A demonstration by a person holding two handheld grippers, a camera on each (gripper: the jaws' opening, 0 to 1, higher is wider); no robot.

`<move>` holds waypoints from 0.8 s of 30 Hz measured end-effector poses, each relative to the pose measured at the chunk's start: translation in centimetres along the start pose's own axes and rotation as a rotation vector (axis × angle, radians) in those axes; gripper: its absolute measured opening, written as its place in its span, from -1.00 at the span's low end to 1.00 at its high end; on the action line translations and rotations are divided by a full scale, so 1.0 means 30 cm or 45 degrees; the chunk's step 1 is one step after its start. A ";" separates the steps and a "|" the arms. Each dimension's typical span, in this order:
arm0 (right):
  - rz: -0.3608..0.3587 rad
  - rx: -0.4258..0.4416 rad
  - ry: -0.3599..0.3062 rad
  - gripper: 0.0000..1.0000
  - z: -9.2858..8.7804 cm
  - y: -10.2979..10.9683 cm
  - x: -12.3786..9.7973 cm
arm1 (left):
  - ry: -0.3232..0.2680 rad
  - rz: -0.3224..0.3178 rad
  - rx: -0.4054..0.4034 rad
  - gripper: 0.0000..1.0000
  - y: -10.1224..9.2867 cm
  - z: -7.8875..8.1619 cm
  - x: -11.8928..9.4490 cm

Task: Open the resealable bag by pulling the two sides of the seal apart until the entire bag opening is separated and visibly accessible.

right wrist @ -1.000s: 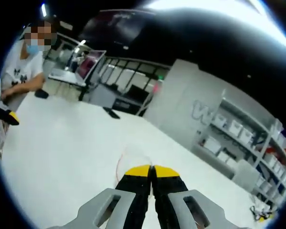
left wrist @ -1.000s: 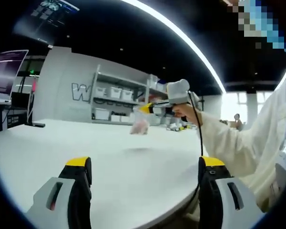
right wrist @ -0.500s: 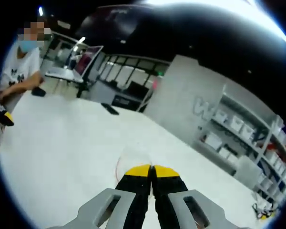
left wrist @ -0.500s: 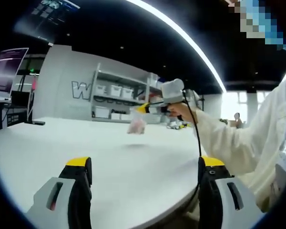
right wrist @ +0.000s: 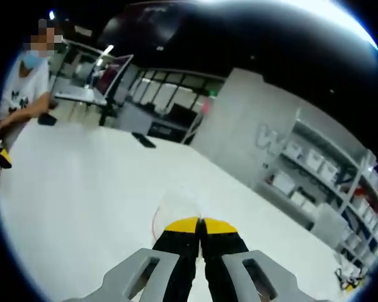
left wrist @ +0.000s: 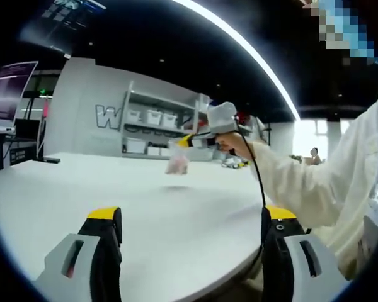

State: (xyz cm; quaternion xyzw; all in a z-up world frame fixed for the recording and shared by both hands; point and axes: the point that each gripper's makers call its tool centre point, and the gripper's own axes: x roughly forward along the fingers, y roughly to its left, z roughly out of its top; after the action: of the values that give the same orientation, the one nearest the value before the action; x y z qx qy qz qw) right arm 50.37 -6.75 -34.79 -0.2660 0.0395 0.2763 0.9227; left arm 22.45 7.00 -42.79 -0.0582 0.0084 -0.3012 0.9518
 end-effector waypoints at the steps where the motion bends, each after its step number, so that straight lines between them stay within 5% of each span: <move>1: 0.000 0.000 0.001 -1.00 0.000 0.000 0.001 | 0.000 0.001 0.000 0.81 0.000 0.000 0.001; 24: 0.000 -0.024 0.053 -1.00 -0.002 -0.014 0.112 | 0.018 -0.007 -0.019 0.80 0.024 -0.004 0.007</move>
State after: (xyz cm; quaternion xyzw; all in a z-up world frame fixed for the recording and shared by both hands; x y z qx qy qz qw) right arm 53.44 -5.42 -35.39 -0.2805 0.0560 0.2710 0.9191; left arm 23.02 7.47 -43.00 -0.0631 0.0172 -0.3041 0.9504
